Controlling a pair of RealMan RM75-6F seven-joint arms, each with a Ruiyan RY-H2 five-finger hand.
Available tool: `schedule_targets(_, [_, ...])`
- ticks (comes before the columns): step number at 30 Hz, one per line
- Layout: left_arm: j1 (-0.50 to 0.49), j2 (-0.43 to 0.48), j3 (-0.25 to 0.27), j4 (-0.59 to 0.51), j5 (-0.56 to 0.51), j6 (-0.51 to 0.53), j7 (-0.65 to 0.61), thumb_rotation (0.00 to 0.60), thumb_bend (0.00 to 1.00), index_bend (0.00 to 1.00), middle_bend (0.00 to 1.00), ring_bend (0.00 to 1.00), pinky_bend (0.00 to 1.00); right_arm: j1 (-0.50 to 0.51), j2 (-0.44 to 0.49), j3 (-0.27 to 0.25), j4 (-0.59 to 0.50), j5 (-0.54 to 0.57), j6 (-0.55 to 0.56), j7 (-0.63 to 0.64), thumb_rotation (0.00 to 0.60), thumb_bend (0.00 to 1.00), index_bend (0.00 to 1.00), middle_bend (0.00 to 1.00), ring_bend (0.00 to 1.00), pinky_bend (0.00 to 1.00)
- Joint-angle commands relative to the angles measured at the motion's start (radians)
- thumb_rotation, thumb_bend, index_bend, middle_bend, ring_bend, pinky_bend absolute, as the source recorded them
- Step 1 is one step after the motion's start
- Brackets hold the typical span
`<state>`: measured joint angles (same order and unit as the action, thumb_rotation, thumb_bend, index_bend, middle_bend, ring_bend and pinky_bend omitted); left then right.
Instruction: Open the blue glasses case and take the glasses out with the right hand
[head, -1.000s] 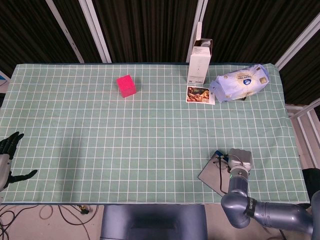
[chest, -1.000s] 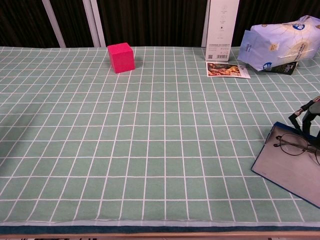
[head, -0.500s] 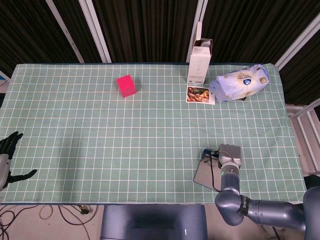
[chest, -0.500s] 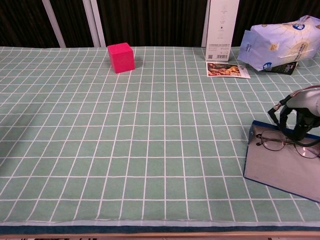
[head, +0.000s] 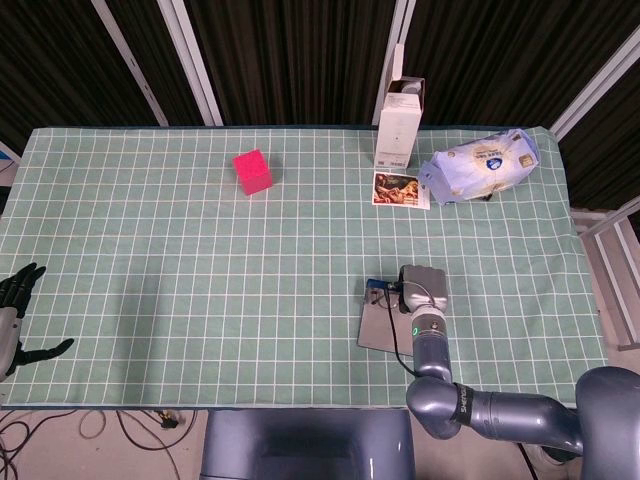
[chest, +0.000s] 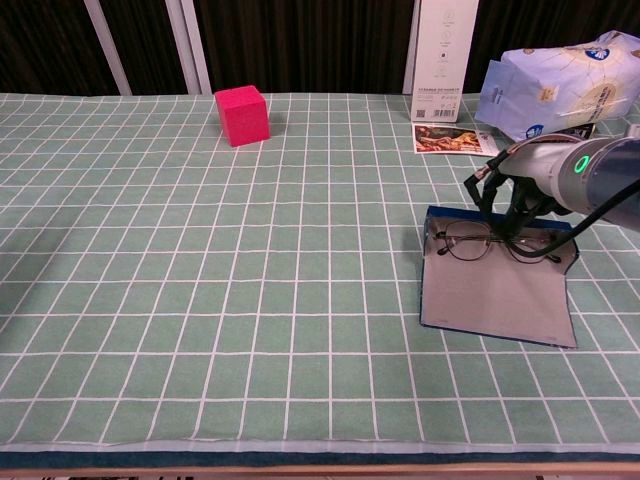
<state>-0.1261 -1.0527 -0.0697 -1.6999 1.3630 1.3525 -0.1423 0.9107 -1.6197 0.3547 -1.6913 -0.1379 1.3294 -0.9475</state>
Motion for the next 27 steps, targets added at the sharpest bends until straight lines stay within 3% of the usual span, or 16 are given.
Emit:
schedule_targets(1, [0.0,0.0,-0.001,-0.001,-0.002,-0.001,-0.001,0.6,0.0,0.0,0.0,0.0,0.0,-0.003,-0.028,0.002,0.028,-0.073,-0.02,0.061,0.6,0.57,0.51,0.94,1.0,0.93])
schedule_targets(27, [-0.001,0.0,-0.004,-0.002,-0.012,-0.008,-0.008,0.6,0.0,0.0,0.0,0.0,0.0,-0.048,-0.155,-0.038,0.25,-0.504,-0.128,0.398,0.6,0.57,0.51,0.94,1.0,0.93])
